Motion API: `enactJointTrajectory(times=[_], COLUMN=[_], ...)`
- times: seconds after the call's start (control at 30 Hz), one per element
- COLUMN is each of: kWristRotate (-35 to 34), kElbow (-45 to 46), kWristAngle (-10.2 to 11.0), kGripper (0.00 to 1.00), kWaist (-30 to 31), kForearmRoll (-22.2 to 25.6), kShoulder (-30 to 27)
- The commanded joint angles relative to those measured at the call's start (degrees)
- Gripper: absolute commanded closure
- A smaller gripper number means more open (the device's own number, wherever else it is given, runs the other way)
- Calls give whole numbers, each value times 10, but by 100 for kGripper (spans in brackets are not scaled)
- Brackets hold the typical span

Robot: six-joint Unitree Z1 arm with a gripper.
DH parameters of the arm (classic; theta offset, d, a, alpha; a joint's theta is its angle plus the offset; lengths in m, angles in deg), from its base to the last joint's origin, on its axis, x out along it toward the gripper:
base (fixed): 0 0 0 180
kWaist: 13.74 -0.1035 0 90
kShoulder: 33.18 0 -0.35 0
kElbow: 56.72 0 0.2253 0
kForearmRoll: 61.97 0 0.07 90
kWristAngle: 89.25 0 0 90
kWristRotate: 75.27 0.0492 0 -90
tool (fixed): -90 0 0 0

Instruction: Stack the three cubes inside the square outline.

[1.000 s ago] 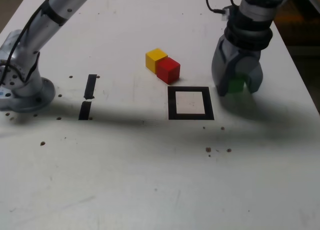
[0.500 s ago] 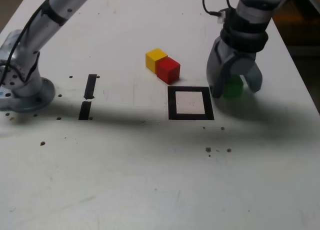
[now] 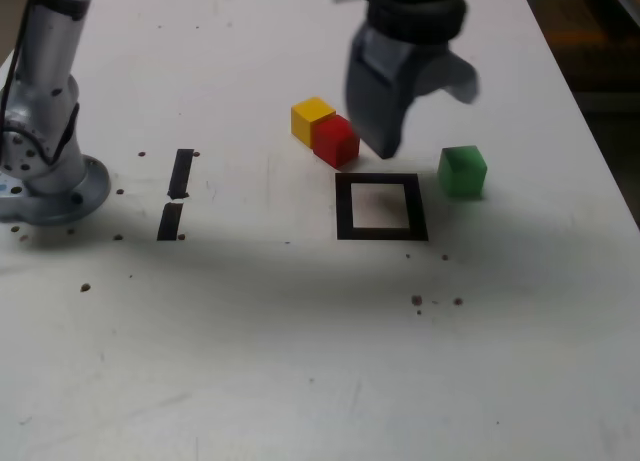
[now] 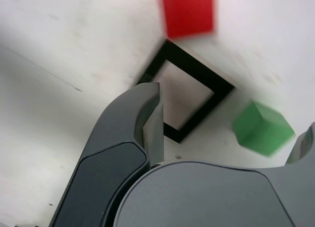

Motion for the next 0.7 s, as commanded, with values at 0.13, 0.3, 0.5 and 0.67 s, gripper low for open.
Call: enactJointTrajectory(times=[0.13, 0.3, 0.5, 0.67], kWristRotate=[-6, 4, 12, 11], kElbow=[144, 189, 194, 179], kWristAngle=[-1, 0, 11, 14], kGripper=[0, 0, 0, 1], kWaist=[-35, -65, -74, -74], kForearmRoll=[-18, -43, -66, -71], kShoulder=[-56, -63, -53, -32])
